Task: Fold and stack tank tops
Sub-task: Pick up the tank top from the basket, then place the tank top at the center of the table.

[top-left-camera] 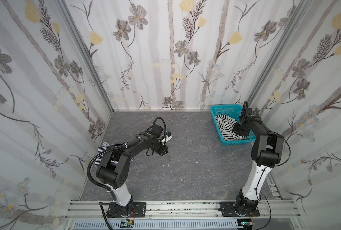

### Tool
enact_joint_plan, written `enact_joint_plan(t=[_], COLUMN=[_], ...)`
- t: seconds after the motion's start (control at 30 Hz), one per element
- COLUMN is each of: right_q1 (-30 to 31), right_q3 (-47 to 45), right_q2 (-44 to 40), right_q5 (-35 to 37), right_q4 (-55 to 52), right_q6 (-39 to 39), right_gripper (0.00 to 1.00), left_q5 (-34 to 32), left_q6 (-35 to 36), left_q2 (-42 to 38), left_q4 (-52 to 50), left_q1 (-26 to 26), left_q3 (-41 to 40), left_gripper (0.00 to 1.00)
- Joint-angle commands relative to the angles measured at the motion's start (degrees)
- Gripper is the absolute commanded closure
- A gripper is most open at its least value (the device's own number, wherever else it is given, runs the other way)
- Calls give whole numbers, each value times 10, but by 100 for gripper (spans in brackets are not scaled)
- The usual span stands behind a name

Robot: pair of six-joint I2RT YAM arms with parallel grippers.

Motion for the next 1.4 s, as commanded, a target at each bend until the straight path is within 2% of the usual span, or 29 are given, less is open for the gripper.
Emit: enact_joint_plan(t=[0.0, 0.27, 0.37, 0.47, 0.57, 0.77, 0.87, 0.97, 1.13, 1.27, 1.37], right_q1=[2, 16, 36, 82, 133, 242, 285, 332, 384, 413, 424], right_q3=[1, 7, 23, 52, 66, 76, 70, 87, 172, 298, 314], right_q2=[-39, -197, -260, -318, -376, -436, -433, -395, -284, -191, -177], right_q5=[-62, -189, -202, -182, -193, -188, -220, -248, -259, -277, -278], right_q4=[47, 100, 110, 104, 115, 136, 172, 210, 241, 248, 272], right_q6=[16, 69, 82, 68, 68, 71, 95, 121, 146, 164, 180], right_gripper=[100, 100, 100, 100, 100, 100, 100, 100, 100, 100, 100], left_q5=[-5, -11, -13, -13, -16, -47, -53, -55, -49, -41, -38], left_q6=[-5, -6, -6, -7, -8, -5, -4, -10, -19, -25, -25], left_q2=[1, -3, -3, -7, -8, -10, -18, -22, -30, -40, -46], left_q4=[11, 20, 23, 26, 30, 36, 41, 43, 43, 43, 43], left_q1=[0, 1, 1, 2, 1, 6, 21, 48, 99, 133, 151], left_q3=[-3, -6, -8, -9, -10, -6, -5, 0, 5, 4, -1], left_gripper=[63, 63, 63, 63, 63, 63, 63, 63, 63, 62, 62])
